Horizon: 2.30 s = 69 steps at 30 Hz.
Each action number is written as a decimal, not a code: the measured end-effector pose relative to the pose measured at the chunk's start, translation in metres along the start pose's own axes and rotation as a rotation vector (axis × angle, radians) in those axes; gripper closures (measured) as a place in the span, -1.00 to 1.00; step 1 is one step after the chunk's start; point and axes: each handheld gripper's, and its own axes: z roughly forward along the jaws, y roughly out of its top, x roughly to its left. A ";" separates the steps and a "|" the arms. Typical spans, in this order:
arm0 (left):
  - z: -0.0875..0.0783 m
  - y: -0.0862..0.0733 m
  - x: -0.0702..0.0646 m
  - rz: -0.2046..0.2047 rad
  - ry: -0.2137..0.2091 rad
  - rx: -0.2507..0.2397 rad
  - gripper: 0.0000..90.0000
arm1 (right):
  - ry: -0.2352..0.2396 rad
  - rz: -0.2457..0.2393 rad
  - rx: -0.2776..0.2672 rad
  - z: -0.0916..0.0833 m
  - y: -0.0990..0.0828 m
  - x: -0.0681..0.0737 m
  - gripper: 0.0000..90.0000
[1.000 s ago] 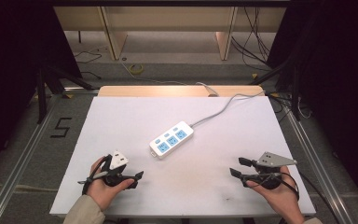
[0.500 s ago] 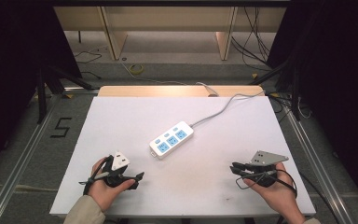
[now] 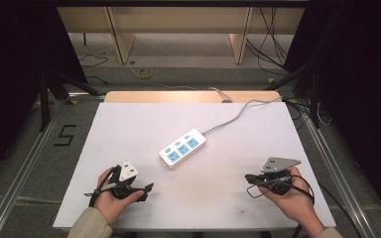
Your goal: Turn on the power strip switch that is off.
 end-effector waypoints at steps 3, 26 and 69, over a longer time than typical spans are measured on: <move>0.000 0.000 0.000 -0.001 0.001 -0.006 -0.58 | 0.010 -0.002 0.026 0.002 0.004 0.000 1.00; 0.002 0.000 -0.001 0.003 -0.002 0.002 -0.57 | 0.044 0.000 0.150 0.011 0.032 -0.003 1.00; 0.002 0.001 -0.004 0.008 -0.008 -0.006 -0.58 | 0.048 -0.055 0.188 0.035 0.087 -0.003 1.00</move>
